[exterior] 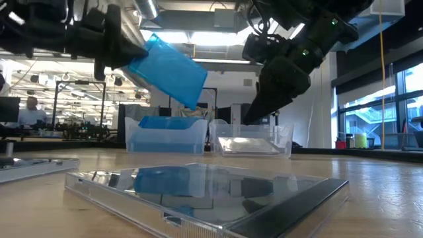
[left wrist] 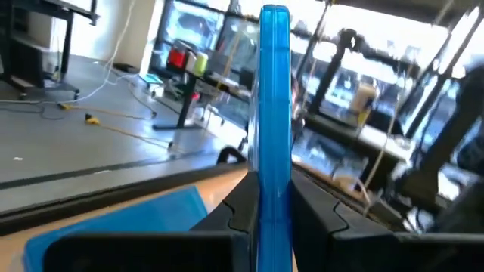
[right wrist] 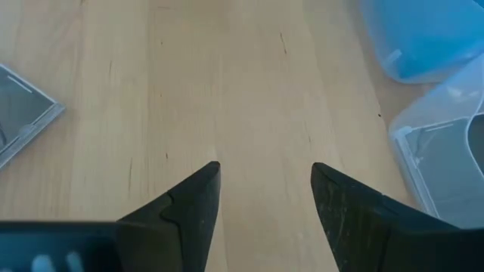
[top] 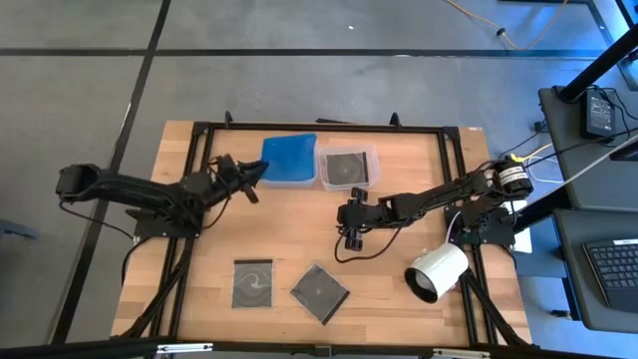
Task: Pick & place jewel cases by type
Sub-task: Put the blue CD case into the left transparent bin
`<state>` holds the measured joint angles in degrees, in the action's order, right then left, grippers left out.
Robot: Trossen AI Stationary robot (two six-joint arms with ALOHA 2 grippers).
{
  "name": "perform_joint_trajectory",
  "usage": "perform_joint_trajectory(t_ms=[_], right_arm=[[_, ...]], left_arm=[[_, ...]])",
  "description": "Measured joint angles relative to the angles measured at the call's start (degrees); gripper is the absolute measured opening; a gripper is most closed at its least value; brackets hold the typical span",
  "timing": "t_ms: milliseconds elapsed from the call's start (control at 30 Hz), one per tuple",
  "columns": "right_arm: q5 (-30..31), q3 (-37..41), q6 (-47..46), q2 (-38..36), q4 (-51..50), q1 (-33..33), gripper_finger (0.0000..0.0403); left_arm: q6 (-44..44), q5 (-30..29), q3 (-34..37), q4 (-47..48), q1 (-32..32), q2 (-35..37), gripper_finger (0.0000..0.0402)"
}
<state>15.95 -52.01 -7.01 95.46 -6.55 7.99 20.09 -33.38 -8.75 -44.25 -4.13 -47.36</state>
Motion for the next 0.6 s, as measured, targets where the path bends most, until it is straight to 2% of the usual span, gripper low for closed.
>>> perform_joint_trajectory(t_ms=[200, 400, 600], right_arm=[[0.02, 0.02, 0.08, 0.00, 0.40, 0.00, 0.0210], [0.01, 0.04, 0.04, 0.00, 1.52, 0.00, 0.0210], [0.00, 0.06, 0.07, 0.00, 3.29, 0.00, 0.0210]], left_arm=[[4.12, 9.55, 5.20, -8.14, -7.29, -1.50, 0.0042], [5.98, 12.82, 5.77, -8.82, -11.71, -5.03, 0.0045], [6.42, 15.55, 5.81, -14.66, -14.47, -11.06, 0.0045]])
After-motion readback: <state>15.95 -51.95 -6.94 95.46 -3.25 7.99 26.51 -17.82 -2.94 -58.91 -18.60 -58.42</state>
